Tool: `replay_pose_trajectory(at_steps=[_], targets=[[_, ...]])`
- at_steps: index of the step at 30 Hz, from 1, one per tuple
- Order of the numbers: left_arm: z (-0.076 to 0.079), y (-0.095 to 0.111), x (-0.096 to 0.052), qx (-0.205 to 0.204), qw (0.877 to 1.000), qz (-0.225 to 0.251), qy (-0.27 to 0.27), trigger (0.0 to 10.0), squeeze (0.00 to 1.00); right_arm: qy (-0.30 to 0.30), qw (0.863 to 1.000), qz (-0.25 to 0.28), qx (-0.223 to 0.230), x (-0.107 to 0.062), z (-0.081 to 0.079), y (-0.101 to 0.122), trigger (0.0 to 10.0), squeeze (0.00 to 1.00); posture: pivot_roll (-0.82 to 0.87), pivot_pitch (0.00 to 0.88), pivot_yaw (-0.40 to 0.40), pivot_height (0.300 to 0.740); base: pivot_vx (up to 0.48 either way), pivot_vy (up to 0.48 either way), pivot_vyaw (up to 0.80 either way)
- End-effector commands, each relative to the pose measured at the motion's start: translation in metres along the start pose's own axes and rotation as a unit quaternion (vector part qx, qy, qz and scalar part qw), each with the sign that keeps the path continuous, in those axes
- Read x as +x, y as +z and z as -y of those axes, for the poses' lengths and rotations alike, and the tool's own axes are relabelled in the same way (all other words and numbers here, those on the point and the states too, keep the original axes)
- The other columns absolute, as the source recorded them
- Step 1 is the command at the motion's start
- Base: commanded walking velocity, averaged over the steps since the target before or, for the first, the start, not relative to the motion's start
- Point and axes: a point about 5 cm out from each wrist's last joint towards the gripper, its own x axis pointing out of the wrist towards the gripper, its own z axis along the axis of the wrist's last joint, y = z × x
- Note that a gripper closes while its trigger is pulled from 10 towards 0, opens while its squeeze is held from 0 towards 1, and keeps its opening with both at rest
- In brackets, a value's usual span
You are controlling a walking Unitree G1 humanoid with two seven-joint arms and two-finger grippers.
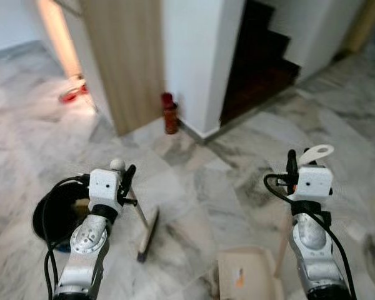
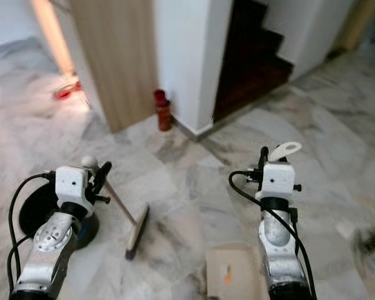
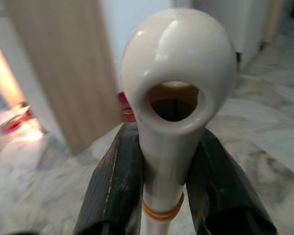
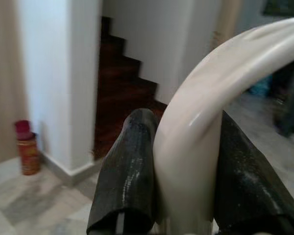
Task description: Sweep floor
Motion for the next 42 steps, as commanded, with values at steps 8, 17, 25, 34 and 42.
replay_pose_trajectory(at_steps=[8,17,25,34,42], targets=[[-0.002,0.006,0.002,-0.001,1.000,0.018,0.003,10.0,0.00,-0.002,1.000,0.010,-0.001,0.001,0.003,0.005,10.0,0.00,-0.03,0.079,0.030,0.740,0.000,0.000,-0.70],[0.000,0.005,0.000,-0.006,1.000,0.018,0.005,10.0,0.00,0.003,1.000,0.011,-0.001,0.000,0.002,0.006,10.0,0.00,-0.04,0.050,0.021,0.740,0.000,0.000,-0.27],[-0.006,0.006,0.004,-0.056,0.998,0.021,0.032,10.0,0.00,-0.037,0.998,0.001,0.058,-0.001,0.006,0.003,10.0,0.00,-0.03,0.017,0.026,0.740,0.000,0.000,-0.30],[-0.003,0.007,0.005,-0.058,0.998,0.023,0.023,10.0,0.00,-0.022,0.998,0.057,-0.014,0.007,0.006,0.021,10.0,0.00,-0.04,0.018,0.032,0.740,0.000,0.000,-0.80],[-0.006,0.006,0.002,-0.058,0.998,0.019,0.026,10.0,0.00,-0.011,0.999,0.049,0.010,0.004,-0.002,0.018,10.0,0.00,-0.03,0.028,0.031,0.740,0.000,0.000,-0.20]])
